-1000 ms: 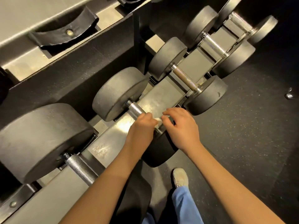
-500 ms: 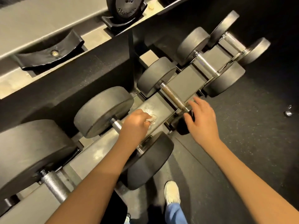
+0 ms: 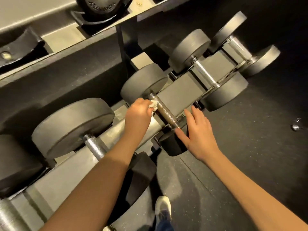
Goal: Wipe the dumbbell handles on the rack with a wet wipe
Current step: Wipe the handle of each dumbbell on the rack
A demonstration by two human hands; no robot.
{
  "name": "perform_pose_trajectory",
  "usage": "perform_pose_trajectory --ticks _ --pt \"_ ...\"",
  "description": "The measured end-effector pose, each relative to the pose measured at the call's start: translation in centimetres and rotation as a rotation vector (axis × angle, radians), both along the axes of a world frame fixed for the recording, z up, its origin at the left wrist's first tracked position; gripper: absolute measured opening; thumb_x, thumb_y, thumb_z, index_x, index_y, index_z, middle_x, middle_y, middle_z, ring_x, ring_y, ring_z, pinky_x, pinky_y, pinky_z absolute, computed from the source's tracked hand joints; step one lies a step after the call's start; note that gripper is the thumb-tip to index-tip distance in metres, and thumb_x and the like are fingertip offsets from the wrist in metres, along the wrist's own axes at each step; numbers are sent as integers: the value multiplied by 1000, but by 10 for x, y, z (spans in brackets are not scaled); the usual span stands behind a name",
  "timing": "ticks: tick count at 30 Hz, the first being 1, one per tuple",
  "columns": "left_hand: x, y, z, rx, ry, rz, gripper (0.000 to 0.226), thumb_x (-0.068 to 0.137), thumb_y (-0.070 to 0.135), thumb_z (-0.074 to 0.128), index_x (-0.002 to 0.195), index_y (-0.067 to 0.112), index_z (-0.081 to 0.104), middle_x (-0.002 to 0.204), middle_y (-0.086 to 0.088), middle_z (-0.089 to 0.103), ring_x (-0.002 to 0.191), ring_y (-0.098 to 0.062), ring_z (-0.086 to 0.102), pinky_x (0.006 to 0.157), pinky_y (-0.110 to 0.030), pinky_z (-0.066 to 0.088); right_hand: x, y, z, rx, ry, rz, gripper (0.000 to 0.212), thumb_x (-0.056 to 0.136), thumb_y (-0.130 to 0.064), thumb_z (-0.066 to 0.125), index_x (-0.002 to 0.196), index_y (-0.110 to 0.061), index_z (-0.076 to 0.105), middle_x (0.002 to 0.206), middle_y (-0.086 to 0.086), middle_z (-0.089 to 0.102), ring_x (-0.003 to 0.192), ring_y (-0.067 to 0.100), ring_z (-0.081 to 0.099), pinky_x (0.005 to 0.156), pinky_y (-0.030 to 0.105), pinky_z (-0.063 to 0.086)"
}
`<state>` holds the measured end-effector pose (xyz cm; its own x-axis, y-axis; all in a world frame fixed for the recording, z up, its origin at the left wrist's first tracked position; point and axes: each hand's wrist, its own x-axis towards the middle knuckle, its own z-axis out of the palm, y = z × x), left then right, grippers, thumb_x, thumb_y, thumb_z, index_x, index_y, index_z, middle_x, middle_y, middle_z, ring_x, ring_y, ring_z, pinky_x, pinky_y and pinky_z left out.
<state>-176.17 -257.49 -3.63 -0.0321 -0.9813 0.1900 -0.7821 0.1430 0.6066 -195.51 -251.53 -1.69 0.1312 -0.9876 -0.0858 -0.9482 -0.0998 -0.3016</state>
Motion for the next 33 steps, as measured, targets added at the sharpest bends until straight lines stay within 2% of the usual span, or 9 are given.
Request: perform_pose_trajectory --ticks 5,8,11,15,20,24,29,31,33 --pt "-18 -7 -4 -64 -99 14 11 77 -2 66 88 0 68 82 -17 61 69 -34 60 60 -36 49 -1 0 0 -7 -19 -7 65 91 -53 44 142 -13 35 151 11 28 142 27 20 115 49 24" --pt "-25 -11 -7 -23 -103 51 13 81 -3 66 93 0 67 88 -17 60 76 -33 60 63 -36 46 -1 -1 -2 -26 -11 -9 68 90 -57 36 141 -13 37 149 11 31 141 27 23 114 50 25" --pt "-35 -9 -8 85 -56 139 19 90 2 54 105 1 66 96 -14 56 83 -30 56 67 -31 41 -1 0 -3 -31 -10 -16 68 90 -56 36 142 -14 36 150 10 31 142 27 22 114 50 25" --pt "-43 -4 -10 115 -12 206 27 95 7 49 118 6 63 100 -12 54 79 -27 57 71 -41 52 1 2 -3 -24 -22 -26 68 90 -56 37 144 -15 34 153 10 27 143 26 19 115 46 19" --pt "-38 -5 -10 129 30 173 24 95 12 50 114 6 63 101 -10 53 80 -28 57 70 -46 53 1 4 0 7 -34 -35 67 91 -54 41 146 -15 32 155 10 24 145 26 15 117 46 16" --pt "-31 -7 -9 100 67 141 18 97 19 48 104 14 64 96 0 52 80 -13 51 69 -32 48 1 2 -2 -17 -26 -31 66 90 -55 38 140 -11 40 148 13 33 141 30 25 113 51 27" --pt "-32 -3 -11 20 190 155 21 96 11 53 112 12 66 97 -2 54 85 0 45 77 -3 37 -2 1 -5 -18 -48 8 66 90 -56 37 138 -10 42 147 16 35 138 33 30 107 54 32" --pt "-40 -5 -11 56 236 215 20 96 10 52 110 10 67 98 -5 54 85 -3 47 78 -7 41 -5 0 -7 -5 -61 44 68 90 -57 36 140 -11 40 148 17 34 139 33 28 109 54 30" --pt "-49 -7 -11 87 252 325 22 97 13 52 112 9 68 98 -6 55 85 -10 51 78 -19 46 -10 -1 -6 15 -96 90 69 89 -58 35 142 -13 37 150 17 30 141 33 23 113 54 24"
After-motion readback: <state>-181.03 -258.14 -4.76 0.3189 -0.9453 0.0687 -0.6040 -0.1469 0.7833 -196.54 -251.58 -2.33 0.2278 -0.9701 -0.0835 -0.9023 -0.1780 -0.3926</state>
